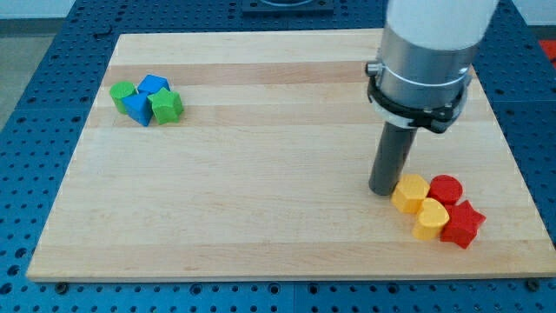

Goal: Point your arm at the green circle

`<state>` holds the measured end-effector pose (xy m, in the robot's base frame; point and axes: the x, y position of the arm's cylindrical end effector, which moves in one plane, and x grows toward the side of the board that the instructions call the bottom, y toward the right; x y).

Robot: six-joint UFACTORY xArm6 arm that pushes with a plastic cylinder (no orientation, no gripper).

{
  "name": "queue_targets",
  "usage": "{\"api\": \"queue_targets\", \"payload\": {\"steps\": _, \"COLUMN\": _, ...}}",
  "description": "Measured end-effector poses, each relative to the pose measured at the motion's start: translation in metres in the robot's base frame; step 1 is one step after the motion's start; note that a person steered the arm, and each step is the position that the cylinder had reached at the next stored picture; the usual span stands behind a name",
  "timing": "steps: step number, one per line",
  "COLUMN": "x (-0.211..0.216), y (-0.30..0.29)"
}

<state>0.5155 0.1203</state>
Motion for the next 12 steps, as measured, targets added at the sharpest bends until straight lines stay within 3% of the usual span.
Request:
{"api": "queue_targets", "payload": {"steps": 2, "x": -0.011, "y": 0.008}}
{"api": "queue_targets", "payload": {"steps": 6, "x": -0.074, "y": 0.008}}
{"api": "queue_targets", "payload": {"steps": 12, "x": -0.121, "y": 0.004}}
